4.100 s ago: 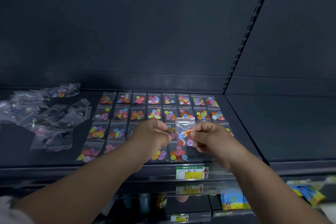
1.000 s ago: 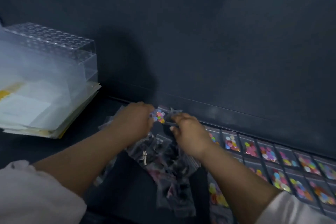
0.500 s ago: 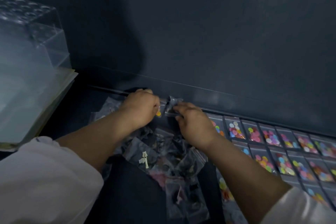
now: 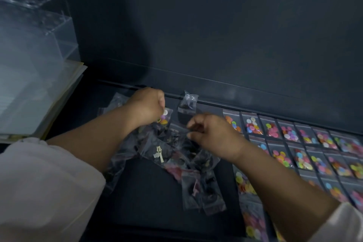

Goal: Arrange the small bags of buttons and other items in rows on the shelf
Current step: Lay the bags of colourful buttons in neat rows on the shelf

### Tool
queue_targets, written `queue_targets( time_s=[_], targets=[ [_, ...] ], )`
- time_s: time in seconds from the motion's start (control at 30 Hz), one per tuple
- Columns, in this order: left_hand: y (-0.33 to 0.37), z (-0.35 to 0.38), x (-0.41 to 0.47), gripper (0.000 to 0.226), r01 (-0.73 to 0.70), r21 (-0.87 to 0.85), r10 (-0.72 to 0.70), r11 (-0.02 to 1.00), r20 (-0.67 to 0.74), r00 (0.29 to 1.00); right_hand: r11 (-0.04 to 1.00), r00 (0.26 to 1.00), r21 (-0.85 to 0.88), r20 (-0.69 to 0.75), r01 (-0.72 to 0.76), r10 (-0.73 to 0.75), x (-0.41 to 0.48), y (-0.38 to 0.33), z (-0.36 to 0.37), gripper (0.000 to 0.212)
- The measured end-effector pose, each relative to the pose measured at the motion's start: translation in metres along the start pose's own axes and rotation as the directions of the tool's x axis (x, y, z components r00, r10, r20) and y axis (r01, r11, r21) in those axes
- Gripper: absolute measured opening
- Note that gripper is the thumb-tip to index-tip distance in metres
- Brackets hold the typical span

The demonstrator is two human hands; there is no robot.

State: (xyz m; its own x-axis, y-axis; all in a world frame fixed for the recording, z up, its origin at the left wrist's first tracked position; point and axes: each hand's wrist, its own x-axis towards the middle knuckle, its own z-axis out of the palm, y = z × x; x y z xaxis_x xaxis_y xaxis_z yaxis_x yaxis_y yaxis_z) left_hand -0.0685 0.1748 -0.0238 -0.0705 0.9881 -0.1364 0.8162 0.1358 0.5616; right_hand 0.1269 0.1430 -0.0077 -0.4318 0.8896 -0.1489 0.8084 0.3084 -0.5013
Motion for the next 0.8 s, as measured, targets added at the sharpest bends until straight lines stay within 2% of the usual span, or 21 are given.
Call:
queue_targets(
  time_s=[0.1,0.2,0.3,0.37,0.4,0.47,0.57,0.63,0.8],
  targets=[
    [0.001,-0.002,-0.007,0.016,0.019,-0.239,-0.043,0.971,-0.097,0.994,0.997,0.997,-0.032,0.042,0.068,-0.067,-0.014,-0.012,0.002,0.018],
    [0.006,-0.013,-0.019,0.014,-0.043,-0.374,-0.020,0.927,-0.163,0.986,0.983,0.981,-0.088,0.120,0.162,-0.151,-0.022,-0.022,0.006,0.021],
    [0.011,-0.026,-0.034,0.013,-0.069,-0.455,-0.018,0.888,-0.184,0.983,0.947,0.956,-0.227,0.236,0.228,-0.174,-0.024,-0.029,0.012,0.040],
    [0.011,-0.031,-0.045,0.013,-0.080,-0.483,-0.016,0.872,-0.190,0.982,0.928,0.955,-0.299,0.259,0.221,-0.144,-0.023,-0.032,0.016,0.056],
    [0.010,-0.032,-0.050,0.015,-0.082,-0.488,-0.014,0.869,-0.190,0.982,0.921,0.956,-0.320,0.258,0.222,-0.141,-0.022,-0.033,0.018,0.057],
    [0.007,-0.033,-0.058,0.019,-0.083,-0.490,-0.016,0.868,-0.194,0.981,0.925,0.959,-0.313,0.245,0.217,-0.143,-0.018,-0.034,0.021,0.044],
    [-0.002,-0.033,-0.066,0.025,-0.069,-0.513,-0.051,0.856,-0.216,0.975,0.967,0.971,-0.179,0.191,0.180,-0.146,-0.011,-0.032,0.025,0.014],
    [-0.007,-0.034,-0.068,0.026,-0.059,-0.527,-0.078,0.848,-0.234,0.969,0.995,0.986,-0.016,0.136,0.103,-0.100,-0.004,-0.027,0.024,0.004],
    [-0.011,-0.043,-0.076,0.022,-0.048,-0.557,-0.122,0.829,-0.263,0.957,0.936,0.999,0.351,-0.044,-0.013,0.030,0.009,-0.026,0.015,0.021]
  ],
)
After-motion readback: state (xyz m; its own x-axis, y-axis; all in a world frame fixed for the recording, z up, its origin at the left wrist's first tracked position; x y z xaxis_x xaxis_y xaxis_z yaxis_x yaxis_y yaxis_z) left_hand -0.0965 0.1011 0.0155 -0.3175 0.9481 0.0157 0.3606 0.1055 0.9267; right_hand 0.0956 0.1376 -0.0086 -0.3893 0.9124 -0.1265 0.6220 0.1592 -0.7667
